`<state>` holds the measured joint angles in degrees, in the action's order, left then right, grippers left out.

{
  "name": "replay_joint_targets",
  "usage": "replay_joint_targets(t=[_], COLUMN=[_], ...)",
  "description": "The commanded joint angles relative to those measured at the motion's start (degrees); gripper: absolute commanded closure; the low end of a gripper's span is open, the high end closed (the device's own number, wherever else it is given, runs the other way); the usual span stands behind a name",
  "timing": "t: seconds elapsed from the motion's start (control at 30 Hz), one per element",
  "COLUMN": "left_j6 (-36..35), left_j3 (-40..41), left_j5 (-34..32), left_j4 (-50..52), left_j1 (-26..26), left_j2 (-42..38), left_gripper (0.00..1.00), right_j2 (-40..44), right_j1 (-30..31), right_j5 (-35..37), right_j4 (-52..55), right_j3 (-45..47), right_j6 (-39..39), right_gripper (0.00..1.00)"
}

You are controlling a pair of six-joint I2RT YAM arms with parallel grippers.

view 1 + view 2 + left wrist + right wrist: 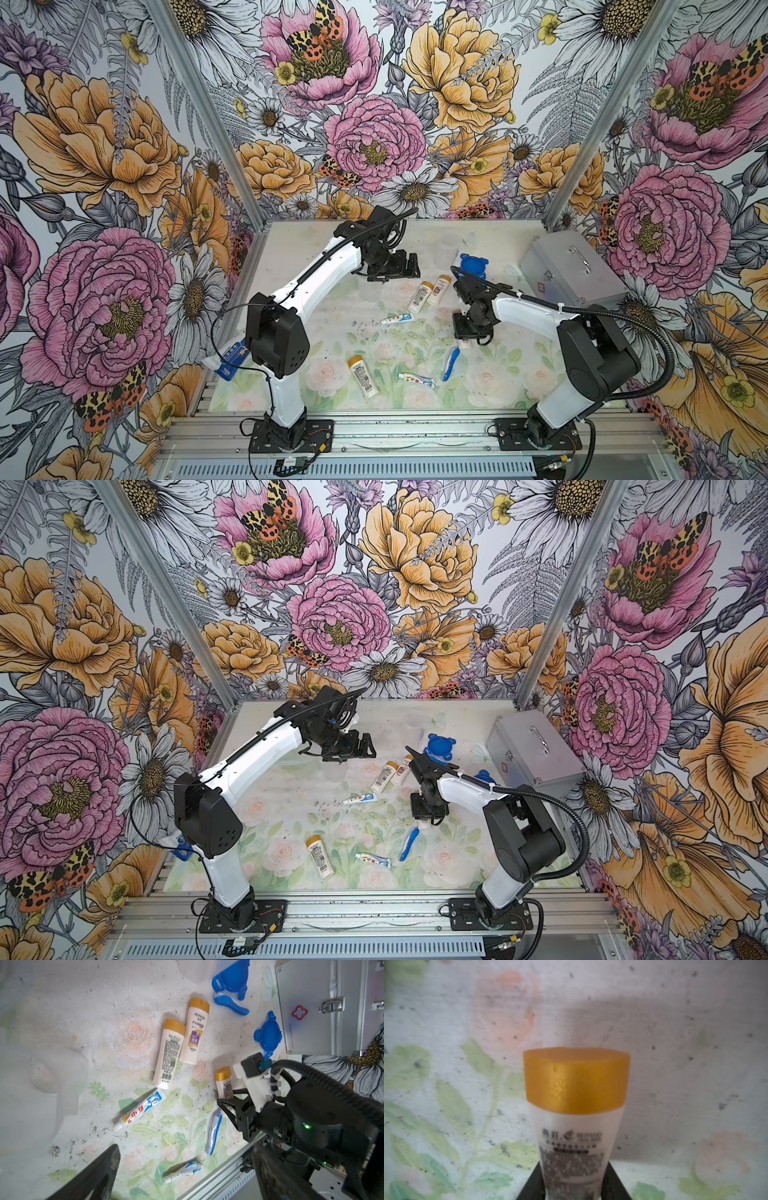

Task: Pack away toiletry kits
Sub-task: Pick up the toiletry item from the center of the board.

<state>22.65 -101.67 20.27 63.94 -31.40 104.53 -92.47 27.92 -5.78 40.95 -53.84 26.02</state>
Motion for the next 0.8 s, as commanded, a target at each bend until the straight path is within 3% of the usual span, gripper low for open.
replay_joint_targets(t=[0.0, 0.23, 0.63, 0.77], left_j6=[1.69, 2.39, 3.89, 4.11], left_j3=[1.72, 0.27, -0.90, -0.88], left_j5=[4.45, 9.42, 8.02, 8.13], left_j4=[-3.51, -5.76, -5.98, -6.59], left_j1=[1.16, 0.67, 0.14, -0.16], left_j2=[-3.60, -2.35, 1.42, 2.46], left_gripper=[0.01, 0.02, 0.02, 0.07], right_j2=[4.29, 8.53, 6.17, 5.72], right_j1=[1.45, 4.97, 8.29, 8.37], right_j5=[-0.07, -6.21, -12.29, -14.09], right_j4=[-7.33, -17.65, -21.58, -22.12], right_j3=[-1.90, -4.02, -12.35, -13.92], right_j6=[-5.11, -11.71, -15.27, -15.83], right_gripper=[0.76, 0.77, 0.77, 0.76])
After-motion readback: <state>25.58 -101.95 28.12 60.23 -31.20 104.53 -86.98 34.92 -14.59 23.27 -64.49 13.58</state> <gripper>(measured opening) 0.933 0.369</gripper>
